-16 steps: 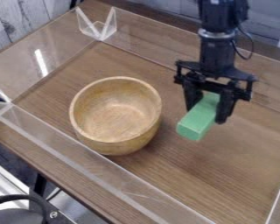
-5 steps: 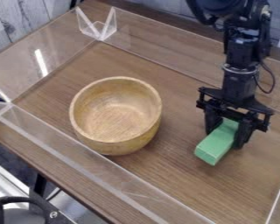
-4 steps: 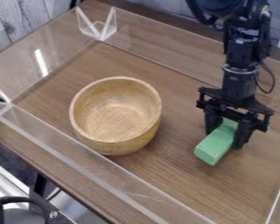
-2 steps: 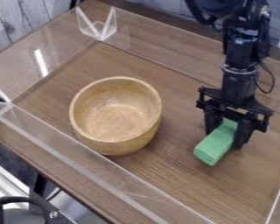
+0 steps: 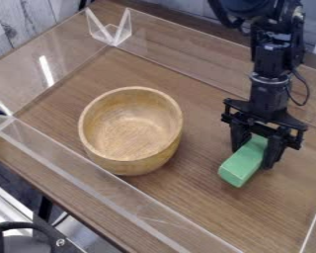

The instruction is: Remove the green block from inside the brown bowl and put it on the table

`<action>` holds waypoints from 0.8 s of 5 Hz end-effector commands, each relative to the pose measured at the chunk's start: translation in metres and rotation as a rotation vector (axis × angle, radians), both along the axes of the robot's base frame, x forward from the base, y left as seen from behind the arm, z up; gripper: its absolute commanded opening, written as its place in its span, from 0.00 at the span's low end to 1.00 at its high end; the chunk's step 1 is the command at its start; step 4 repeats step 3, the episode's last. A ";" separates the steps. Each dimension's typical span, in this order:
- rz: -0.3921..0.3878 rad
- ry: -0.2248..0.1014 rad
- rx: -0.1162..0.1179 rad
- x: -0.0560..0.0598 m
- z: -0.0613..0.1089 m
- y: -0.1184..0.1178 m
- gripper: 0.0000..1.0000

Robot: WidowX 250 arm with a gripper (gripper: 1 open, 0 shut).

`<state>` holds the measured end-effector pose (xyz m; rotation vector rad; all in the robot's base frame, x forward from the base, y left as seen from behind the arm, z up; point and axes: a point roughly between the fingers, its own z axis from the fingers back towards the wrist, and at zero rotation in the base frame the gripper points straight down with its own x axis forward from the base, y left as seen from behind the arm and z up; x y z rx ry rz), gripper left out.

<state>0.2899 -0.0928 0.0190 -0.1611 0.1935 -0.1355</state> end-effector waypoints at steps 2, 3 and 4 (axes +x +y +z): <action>-0.012 -0.020 -0.009 0.002 0.002 0.003 0.00; -0.015 -0.021 -0.010 0.002 0.003 0.004 0.00; -0.015 -0.021 -0.010 0.002 0.003 0.004 0.00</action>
